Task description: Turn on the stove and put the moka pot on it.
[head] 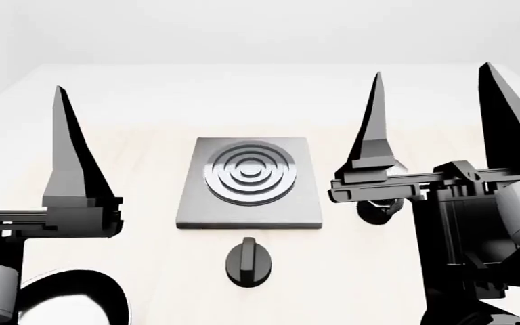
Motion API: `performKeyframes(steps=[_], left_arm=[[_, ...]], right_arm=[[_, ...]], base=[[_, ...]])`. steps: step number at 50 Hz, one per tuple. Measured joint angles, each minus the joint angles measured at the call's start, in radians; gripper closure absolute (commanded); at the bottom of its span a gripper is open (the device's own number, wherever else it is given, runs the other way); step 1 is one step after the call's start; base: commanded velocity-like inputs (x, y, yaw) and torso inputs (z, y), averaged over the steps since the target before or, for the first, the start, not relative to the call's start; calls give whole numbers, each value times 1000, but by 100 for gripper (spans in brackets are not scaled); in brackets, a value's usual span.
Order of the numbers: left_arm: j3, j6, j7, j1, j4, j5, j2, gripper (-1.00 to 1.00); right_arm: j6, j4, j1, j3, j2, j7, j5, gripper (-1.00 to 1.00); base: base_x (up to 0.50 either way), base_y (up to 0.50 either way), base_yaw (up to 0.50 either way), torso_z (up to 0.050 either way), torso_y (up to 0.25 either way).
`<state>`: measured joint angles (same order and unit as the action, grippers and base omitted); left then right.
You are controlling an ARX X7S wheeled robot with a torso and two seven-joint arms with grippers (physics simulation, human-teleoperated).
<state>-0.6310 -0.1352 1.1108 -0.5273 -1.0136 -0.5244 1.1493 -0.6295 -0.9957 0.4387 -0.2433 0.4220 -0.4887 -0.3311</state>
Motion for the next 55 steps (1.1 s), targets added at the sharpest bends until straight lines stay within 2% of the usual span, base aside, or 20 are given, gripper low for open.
performKeyframes(steps=[25,55], left_arm=[[-33,9,-35,-5,42,-7,-30,-100],[-211,87,-420,56,481,-281,-302,-100]], right_arm=[[17,6,11,-22,29,-41,-29,-100],[41,7,27,-47,58,-82,-59,-100]], base=[[72,0,0,0,0],[0,0,0,0,0]])
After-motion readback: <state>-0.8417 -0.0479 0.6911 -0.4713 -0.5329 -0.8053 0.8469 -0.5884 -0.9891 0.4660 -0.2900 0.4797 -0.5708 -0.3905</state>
